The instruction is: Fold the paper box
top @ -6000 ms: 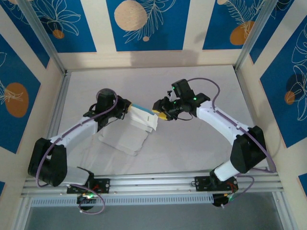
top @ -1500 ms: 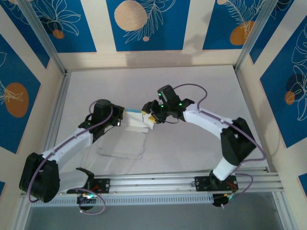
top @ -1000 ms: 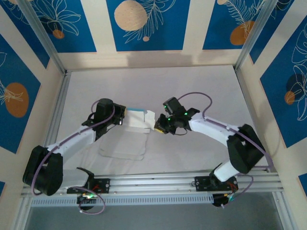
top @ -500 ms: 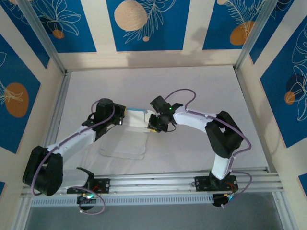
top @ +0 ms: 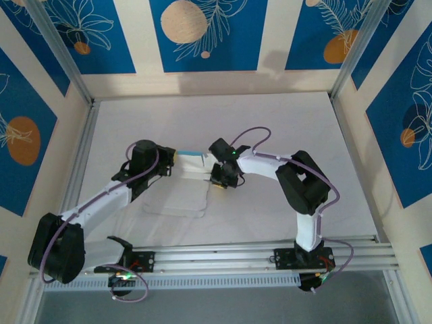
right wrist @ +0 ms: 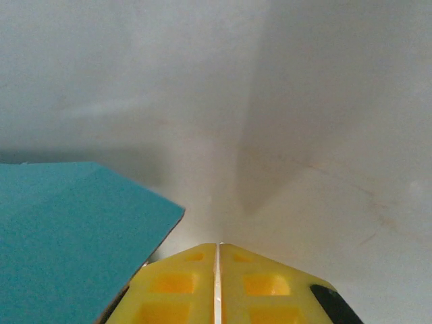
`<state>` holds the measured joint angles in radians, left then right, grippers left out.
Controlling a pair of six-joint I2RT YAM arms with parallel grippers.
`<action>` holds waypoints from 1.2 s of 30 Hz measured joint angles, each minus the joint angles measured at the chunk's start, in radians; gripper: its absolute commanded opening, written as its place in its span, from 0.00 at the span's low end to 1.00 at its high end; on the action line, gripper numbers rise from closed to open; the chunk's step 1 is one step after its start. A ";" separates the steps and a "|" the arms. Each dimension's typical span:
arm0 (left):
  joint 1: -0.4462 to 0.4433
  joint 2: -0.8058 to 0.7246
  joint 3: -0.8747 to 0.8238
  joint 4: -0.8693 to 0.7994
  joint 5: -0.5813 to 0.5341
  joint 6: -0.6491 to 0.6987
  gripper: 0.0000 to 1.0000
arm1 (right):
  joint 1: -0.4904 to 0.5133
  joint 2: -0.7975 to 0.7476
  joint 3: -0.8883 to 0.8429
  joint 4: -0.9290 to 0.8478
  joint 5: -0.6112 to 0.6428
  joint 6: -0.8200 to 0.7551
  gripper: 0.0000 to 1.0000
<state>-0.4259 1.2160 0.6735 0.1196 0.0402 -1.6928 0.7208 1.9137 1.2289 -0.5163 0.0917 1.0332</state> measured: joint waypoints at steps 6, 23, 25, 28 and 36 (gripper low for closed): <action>0.000 0.000 -0.009 0.003 0.000 0.000 0.00 | 0.002 0.002 0.005 0.001 0.068 -0.008 0.15; -0.003 0.009 -0.051 0.060 -0.001 0.000 0.00 | 0.005 0.006 -0.009 0.188 0.039 -0.020 0.18; -0.003 0.010 -0.055 0.061 -0.001 0.000 0.00 | 0.005 0.006 -0.024 0.216 0.024 -0.009 0.18; -0.003 0.010 -0.061 0.068 -0.001 0.000 0.00 | 0.005 0.005 -0.049 0.250 0.000 0.010 0.18; -0.003 0.010 -0.061 0.078 -0.005 0.000 0.00 | -0.014 -0.008 -0.115 0.349 -0.075 0.081 0.18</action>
<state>-0.4290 1.2259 0.6121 0.1974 0.0353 -1.6928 0.7071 1.9053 1.1141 -0.1673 0.0166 1.1145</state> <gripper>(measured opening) 0.045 0.179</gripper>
